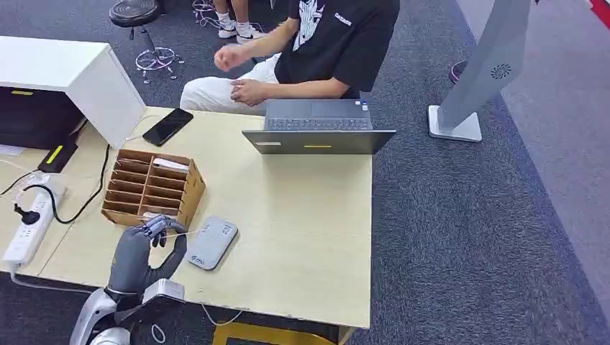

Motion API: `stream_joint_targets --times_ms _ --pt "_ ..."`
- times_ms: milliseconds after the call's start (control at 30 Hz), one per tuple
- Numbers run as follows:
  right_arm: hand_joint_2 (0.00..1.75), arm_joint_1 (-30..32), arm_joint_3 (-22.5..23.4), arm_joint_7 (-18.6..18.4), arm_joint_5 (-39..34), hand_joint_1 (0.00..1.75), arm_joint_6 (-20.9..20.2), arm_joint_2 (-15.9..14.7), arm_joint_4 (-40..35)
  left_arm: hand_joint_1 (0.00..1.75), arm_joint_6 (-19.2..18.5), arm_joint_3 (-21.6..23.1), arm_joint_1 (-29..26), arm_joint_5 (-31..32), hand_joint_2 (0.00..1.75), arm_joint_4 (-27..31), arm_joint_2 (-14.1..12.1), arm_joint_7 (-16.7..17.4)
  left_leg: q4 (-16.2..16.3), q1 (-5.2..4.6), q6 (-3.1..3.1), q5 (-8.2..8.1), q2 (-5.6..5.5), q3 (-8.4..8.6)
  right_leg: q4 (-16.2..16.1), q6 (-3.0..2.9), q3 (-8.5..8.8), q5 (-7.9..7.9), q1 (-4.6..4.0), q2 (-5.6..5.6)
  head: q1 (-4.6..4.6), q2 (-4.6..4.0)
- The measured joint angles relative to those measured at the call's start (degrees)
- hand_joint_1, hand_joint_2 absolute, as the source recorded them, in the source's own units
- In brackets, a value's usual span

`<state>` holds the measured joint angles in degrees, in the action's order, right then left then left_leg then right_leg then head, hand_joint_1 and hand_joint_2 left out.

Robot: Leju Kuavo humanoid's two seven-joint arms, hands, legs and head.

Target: Pass the card to the sensor for recognition and then transmit it.

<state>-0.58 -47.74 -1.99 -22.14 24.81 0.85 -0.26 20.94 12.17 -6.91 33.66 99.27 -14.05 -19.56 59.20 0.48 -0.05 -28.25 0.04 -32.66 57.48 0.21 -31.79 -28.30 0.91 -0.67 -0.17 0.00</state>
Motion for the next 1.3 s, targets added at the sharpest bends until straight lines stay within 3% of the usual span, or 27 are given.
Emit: stream_joint_targets --times_ms 67,200,400,733,1300 --pt "1.75 0.01 -0.35 0.0 -0.07 0.0 0.0 0.0 0.0 1.75 1.67 -1.0 -0.2 2.35 1.75 -1.09 0.26 -0.02 0.0 0.0 0.0 0.0 0.0 -0.01 0.0 0.0 0.0 0.0 0.0 0.01 0.0 0.0" --pt "1.75 0.0 -1.29 0.44 -0.59 0.0 -0.17 0.0 0.02 1.75 9.17 -3.21 -0.21 11.97 1.75 -5.17 0.26 0.5 -0.01 0.01 0.0 0.0 0.0 0.0 0.0 0.0 -0.01 0.0 -0.01 0.01 0.0 0.0" --pt "1.75 0.0 -2.47 0.85 -1.18 0.0 -0.66 -0.02 0.15 1.75 13.49 -5.38 0.65 16.79 1.75 -10.93 -0.22 1.47 -0.01 0.01 0.0 0.01 0.0 0.01 0.0 0.0 0.0 0.0 -0.01 0.01 0.0 0.0" --pt "1.75 -0.02 -3.78 1.03 -2.01 0.0 -1.01 -0.02 0.31 1.75 15.91 -7.28 3.67 19.39 1.75 -19.5 -0.88 2.51 0.0 0.0 0.01 0.01 -0.01 0.01 0.0 0.0 0.01 0.0 0.0 0.02 0.0 0.0" --pt "1.75 -0.08 -4.72 1.44 -2.12 0.0 0.02 -0.02 0.35 1.75 17.42 -7.52 7.89 17.9 1.75 -25.33 0.02 0.7 0.0 0.0 0.0 0.02 -0.02 0.02 0.0 0.0 0.02 0.01 0.0 0.01 -0.02 0.0"
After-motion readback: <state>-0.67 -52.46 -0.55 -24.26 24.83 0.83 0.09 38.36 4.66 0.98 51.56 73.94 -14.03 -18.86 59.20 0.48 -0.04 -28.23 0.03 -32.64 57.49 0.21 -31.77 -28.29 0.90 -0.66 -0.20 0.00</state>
